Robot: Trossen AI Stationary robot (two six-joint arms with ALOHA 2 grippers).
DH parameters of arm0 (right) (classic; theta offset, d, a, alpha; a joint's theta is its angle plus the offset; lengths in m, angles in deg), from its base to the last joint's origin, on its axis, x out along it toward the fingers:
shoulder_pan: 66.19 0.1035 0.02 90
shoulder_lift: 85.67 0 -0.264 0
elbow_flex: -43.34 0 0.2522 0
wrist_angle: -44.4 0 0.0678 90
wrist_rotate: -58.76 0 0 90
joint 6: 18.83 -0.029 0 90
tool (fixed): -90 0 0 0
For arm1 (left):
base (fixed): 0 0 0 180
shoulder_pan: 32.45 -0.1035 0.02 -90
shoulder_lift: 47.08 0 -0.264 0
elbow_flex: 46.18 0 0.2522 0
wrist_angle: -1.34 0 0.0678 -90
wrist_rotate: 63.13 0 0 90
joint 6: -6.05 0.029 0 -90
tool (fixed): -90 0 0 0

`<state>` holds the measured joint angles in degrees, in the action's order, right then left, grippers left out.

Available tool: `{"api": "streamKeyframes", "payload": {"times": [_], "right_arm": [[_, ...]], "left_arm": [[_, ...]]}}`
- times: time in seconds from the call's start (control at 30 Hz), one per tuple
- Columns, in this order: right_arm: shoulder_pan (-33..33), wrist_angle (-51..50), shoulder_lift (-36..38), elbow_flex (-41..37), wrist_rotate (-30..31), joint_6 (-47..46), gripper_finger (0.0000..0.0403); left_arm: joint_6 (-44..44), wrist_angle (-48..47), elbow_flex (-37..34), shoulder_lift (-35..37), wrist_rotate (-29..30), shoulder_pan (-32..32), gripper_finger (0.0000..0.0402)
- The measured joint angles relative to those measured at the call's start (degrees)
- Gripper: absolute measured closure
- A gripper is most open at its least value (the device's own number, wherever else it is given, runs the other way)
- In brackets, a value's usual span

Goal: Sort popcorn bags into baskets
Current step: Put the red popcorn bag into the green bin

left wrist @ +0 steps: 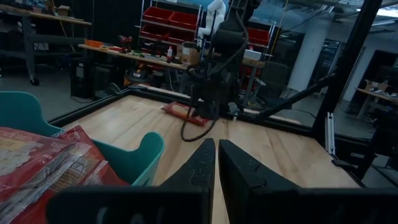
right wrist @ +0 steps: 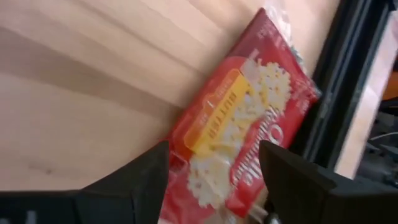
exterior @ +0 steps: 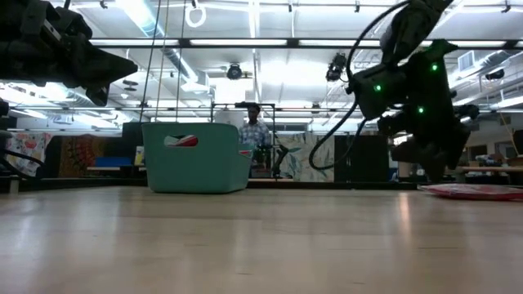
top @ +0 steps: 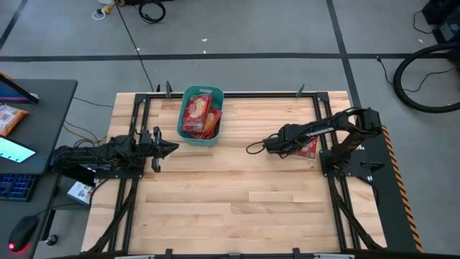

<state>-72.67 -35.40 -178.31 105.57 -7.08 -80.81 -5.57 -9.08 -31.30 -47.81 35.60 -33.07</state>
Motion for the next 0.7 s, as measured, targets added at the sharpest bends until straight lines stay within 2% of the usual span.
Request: {"api": "streamKeyframes", "payload": {"times": [0.23,0.47,0.57,0.7], "right_arm": [[-3.7,8.2,0.0,-3.3,0.8,2.1,0.0148],[-6.5,9.8,0.2,-6.7,0.7,3.6,0.0164],[-6.6,10.4,0.2,-6.9,0.6,5.3,0.0195],[-6.6,12.2,0.2,-7.1,-1.1,8.0,0.027]], "left_arm": [[0.2,0.2,0.0,0.0,0.0,0.0,0.0377],[0.2,0.1,0.0,0.0,0.0,0.0,0.0377],[0.2,0.1,0.0,0.0,0.0,0.0,0.0377],[0.2,0.1,0.0,0.0,0.0,0.0,0.0377]]}}
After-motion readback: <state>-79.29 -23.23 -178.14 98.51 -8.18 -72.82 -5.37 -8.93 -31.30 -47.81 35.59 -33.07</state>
